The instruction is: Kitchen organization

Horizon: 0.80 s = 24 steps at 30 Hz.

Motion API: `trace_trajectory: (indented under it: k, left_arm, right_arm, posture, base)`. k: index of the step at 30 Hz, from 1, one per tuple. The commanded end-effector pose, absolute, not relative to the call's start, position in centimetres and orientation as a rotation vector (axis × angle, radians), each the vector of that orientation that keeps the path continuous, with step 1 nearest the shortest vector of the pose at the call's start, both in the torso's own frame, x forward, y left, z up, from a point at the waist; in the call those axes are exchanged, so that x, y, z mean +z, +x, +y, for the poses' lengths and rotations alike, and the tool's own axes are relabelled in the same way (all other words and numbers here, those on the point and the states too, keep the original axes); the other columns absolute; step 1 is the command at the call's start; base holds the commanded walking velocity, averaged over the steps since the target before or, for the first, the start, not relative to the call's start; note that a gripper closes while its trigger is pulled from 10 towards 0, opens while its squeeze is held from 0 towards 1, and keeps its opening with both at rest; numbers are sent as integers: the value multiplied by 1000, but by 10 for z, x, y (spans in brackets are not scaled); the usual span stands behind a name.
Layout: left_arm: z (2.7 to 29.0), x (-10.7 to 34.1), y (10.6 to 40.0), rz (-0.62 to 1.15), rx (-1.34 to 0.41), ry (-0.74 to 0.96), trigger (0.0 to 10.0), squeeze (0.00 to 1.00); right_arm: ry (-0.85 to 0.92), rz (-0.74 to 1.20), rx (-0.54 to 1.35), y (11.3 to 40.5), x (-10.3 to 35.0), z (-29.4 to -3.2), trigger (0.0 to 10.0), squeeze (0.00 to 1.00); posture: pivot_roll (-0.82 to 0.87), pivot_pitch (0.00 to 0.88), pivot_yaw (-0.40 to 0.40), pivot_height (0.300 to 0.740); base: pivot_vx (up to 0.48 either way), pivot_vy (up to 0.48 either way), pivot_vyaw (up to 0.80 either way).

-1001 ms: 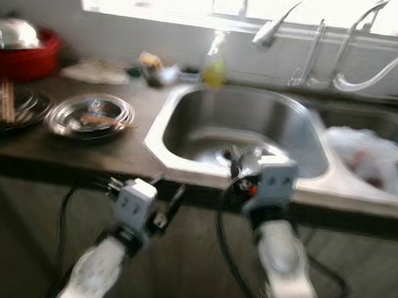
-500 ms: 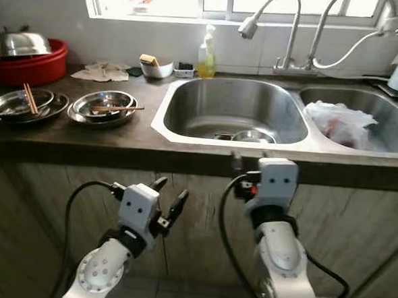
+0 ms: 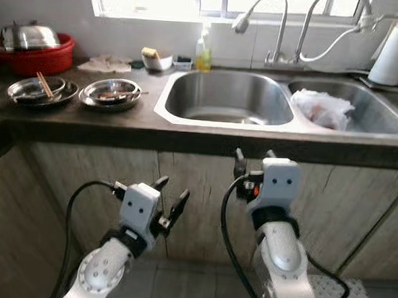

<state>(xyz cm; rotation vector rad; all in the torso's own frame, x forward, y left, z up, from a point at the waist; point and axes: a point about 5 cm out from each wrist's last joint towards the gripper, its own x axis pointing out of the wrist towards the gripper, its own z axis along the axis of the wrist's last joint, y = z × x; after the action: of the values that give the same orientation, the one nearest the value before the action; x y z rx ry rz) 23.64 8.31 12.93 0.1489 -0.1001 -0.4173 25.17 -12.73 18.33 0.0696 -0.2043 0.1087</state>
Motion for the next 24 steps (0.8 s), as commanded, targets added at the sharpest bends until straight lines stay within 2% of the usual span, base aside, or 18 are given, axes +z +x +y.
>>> trace_trajectory:
  k: [1, 10, 15, 24]
  left_arm:
    - [81, 131, 237, -102, -414, 149, 10000, 0]
    - [80, 130, 237, -104, -417, 164, 10000, 0]
    - [81, 131, 237, -115, -403, 169, 10000, 0]
    - [82, 130, 239, -109, -394, 173, 10000, 0]
  right_arm:
    - [61, -205, 101, 253, 185, -130, 10000, 0]
    - [42, -192, 110, 254, 182, -129, 10000, 0]
    - [35, -191, 115, 254, 182, -129, 10000, 0]
    - [30, -196, 111, 256, 183, -131, 10000, 0]
  posture:
    - [2, 0, -43, 740]
    - [4, 0, -45, 740]
    - [3, 0, -48, 740]
    - [2, 0, -45, 740]
  base:
    - [0, 0, 0]
    - [0, 0, 0]
    - [0, -343, 747]
    - [278, -387, 800]
